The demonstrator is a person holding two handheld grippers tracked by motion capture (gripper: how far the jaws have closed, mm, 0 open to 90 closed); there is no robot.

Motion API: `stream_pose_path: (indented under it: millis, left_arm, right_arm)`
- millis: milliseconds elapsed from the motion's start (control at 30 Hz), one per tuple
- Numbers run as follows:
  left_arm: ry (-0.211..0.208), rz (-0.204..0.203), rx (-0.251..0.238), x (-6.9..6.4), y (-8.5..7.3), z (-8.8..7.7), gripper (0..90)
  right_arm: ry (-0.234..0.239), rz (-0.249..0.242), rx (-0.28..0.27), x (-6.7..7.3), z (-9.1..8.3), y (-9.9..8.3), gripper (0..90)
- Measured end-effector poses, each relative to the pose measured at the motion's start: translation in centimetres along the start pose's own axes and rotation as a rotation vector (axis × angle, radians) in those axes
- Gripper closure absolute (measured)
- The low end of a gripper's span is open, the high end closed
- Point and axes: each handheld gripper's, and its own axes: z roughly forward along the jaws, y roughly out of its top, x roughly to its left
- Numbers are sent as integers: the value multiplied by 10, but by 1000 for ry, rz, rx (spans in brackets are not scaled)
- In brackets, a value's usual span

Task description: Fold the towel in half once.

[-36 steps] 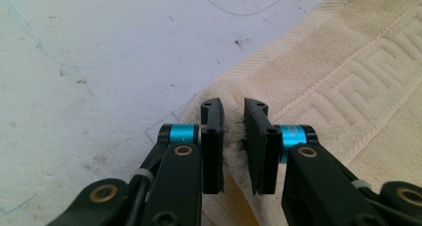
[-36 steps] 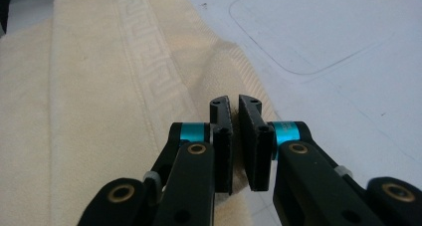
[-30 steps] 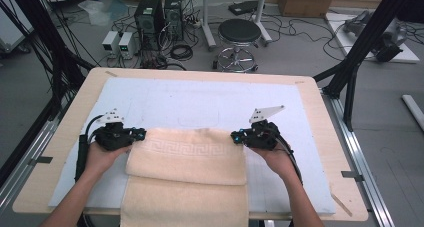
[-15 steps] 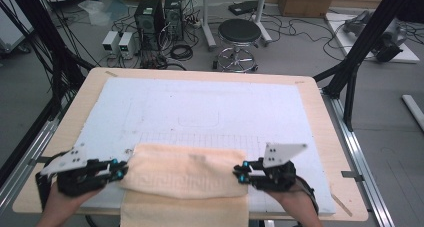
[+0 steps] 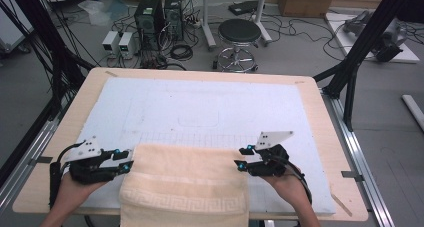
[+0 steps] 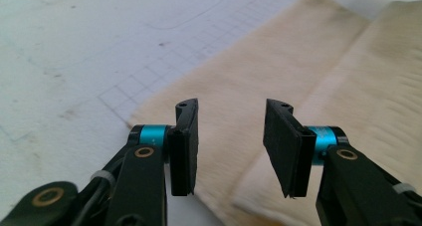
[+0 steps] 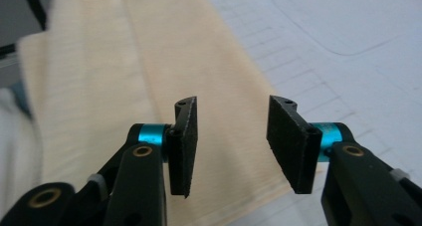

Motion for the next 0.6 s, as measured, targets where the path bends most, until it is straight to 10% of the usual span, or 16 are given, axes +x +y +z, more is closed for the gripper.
stream_pose_path:
  millis: [433,600]
  left_arm:
    - [62,-30,171,40,-2,62,430]
    - [18,-89,171,47,-5,63,585]
  right_arm:
    - [-31,64,89,-40,42,-16,447]
    - [13,87,148,-45,53,-23,507]
